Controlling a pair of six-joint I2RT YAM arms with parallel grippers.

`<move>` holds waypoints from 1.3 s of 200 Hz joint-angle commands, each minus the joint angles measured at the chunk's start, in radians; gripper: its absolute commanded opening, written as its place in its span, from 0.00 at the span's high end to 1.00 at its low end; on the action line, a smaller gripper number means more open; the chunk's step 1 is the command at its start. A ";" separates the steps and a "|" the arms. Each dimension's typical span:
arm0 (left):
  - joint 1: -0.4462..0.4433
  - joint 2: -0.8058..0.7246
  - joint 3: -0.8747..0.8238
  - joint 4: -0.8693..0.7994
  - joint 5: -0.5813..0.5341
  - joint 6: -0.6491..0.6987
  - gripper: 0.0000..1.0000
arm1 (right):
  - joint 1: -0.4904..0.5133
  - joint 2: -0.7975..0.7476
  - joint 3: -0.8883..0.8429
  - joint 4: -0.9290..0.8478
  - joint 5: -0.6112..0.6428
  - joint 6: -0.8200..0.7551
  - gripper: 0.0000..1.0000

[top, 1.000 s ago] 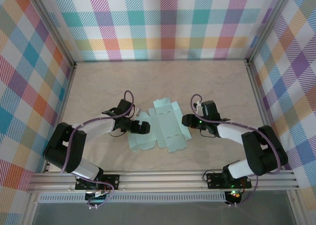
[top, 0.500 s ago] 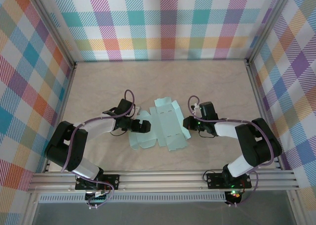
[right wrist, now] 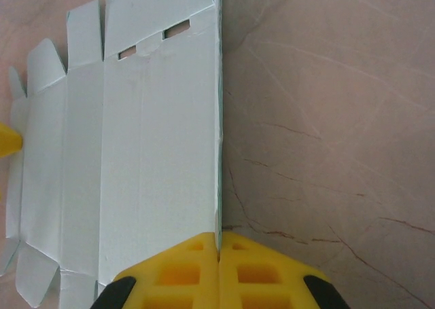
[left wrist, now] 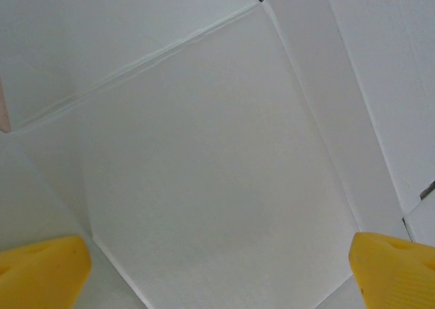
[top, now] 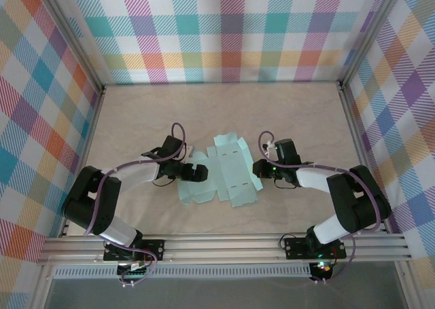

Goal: Fold the paper box

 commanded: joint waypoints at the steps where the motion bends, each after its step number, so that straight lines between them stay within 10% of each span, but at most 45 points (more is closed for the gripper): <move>1: -0.010 0.001 -0.047 -0.004 0.046 0.027 0.00 | 0.004 -0.015 0.059 -0.111 0.042 -0.070 1.00; 42: -0.011 -0.113 -0.034 0.156 0.126 0.041 0.00 | 0.037 -0.009 0.217 -0.370 0.215 -0.208 1.00; 90: -0.010 -0.014 0.021 0.552 0.255 0.079 0.00 | 0.035 0.006 0.371 -0.547 0.083 -0.318 1.00; 191: 0.024 0.233 0.370 0.647 0.409 0.103 0.04 | -0.019 0.032 0.820 -1.025 -0.061 -0.495 1.00; 260: 0.088 0.333 0.584 0.562 0.709 0.119 0.09 | -0.041 0.104 1.072 -1.249 -0.175 -0.550 1.00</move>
